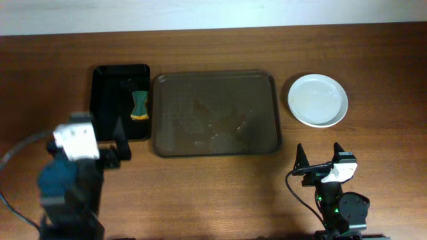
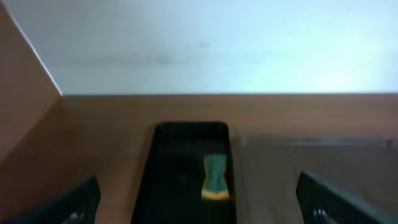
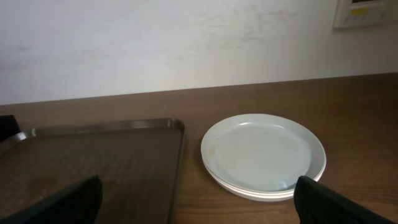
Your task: Clean dirty plates on tray and stack at the side
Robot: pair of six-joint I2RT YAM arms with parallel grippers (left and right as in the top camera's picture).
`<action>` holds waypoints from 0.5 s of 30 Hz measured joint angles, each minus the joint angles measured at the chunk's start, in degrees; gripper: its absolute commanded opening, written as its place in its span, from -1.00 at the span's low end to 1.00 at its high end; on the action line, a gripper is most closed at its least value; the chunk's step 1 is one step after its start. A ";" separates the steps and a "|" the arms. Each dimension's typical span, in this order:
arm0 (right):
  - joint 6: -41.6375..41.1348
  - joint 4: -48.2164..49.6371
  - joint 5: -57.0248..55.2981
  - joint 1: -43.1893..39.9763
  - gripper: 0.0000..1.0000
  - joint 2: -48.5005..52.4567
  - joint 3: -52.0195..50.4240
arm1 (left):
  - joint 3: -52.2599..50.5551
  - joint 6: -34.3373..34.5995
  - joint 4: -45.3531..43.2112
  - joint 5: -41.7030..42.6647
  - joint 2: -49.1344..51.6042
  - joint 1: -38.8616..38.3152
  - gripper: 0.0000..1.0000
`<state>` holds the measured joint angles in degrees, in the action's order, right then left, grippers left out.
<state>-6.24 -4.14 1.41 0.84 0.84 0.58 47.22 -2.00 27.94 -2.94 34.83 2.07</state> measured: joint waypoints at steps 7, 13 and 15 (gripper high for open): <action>-0.02 0.02 0.02 0.00 0.97 -0.04 0.00 | -20.92 -2.80 -8.22 0.20 -19.26 0.17 0.98; 0.00 0.02 0.00 0.00 0.97 -0.04 0.00 | -31.87 -5.66 -16.57 0.20 -27.82 0.17 0.98; 0.00 0.02 0.00 0.00 0.97 -0.04 0.00 | -34.93 -6.88 -19.17 0.22 -29.70 0.17 0.98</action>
<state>-6.24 -4.12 1.41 0.84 0.80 0.58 12.29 -8.88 8.78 -2.72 5.13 2.24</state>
